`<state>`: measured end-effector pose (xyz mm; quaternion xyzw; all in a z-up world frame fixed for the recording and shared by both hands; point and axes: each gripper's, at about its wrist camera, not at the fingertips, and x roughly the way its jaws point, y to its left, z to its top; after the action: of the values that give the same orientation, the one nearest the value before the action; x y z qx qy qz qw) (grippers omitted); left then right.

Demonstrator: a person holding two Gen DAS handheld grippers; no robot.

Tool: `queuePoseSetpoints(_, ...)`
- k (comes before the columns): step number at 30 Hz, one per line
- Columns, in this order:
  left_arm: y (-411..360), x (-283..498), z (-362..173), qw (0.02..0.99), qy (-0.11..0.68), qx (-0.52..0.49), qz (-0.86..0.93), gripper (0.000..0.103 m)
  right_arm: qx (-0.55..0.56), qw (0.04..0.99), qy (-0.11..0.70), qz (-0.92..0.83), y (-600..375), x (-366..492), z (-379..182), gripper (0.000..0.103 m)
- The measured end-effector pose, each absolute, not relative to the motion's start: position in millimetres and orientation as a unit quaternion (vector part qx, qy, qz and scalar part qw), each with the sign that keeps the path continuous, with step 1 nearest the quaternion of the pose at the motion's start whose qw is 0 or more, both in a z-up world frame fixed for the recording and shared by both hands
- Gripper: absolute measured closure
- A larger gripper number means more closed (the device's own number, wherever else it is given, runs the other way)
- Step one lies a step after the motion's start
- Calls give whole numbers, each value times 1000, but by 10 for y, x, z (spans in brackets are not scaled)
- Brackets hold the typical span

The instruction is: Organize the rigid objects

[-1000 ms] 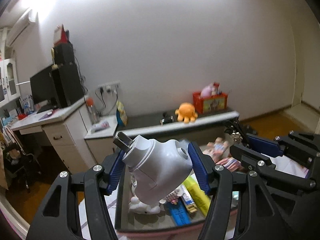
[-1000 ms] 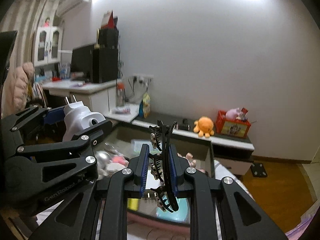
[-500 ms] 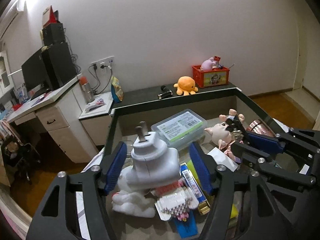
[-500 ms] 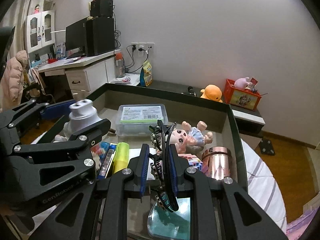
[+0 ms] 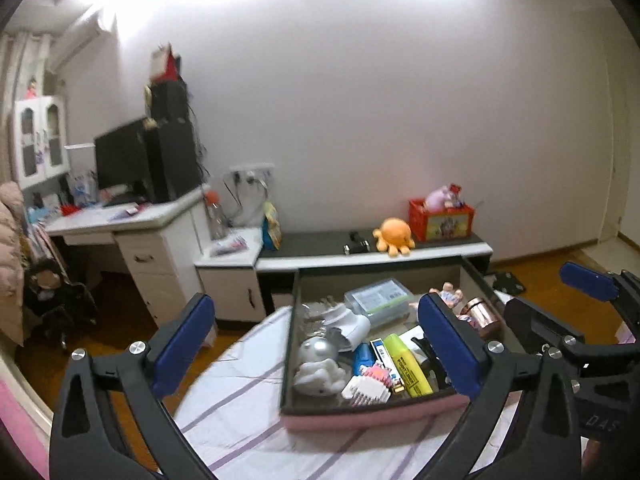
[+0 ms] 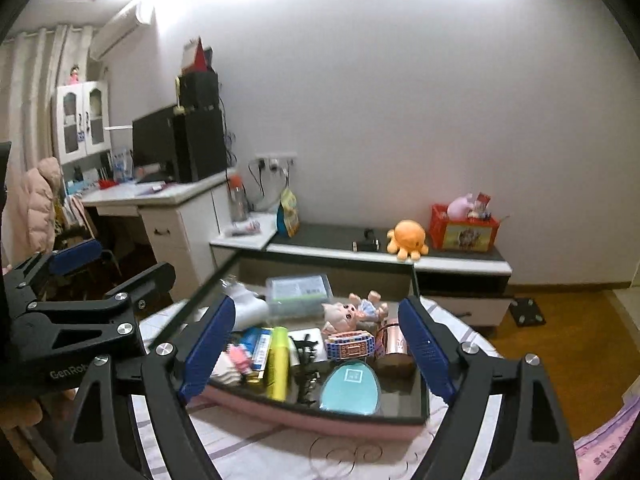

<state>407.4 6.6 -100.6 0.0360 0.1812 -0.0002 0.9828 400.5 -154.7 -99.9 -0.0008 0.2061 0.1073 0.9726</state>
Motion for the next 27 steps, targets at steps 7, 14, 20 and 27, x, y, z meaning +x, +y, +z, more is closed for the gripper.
queuePoseSetpoints(7,144,3389,-765,987,152,41,3,0,-11,980,172,98,-1451,3347,-757,17)
queuePoseSetpoints(14,154,2751,-641,991,120,56,-2,0,-7,985,151,87,-1428,2748,-655,16)
queuePoseSetpoints(20,146,2232,-493,995,92,46,-3,0,-7,987,134,88,-1446,2275,-509,16)
queuePoseSetpoints(27,151,1712,-333,997,66,35,-8,0,-16,990,111,79,-1439,1772,-291,16)
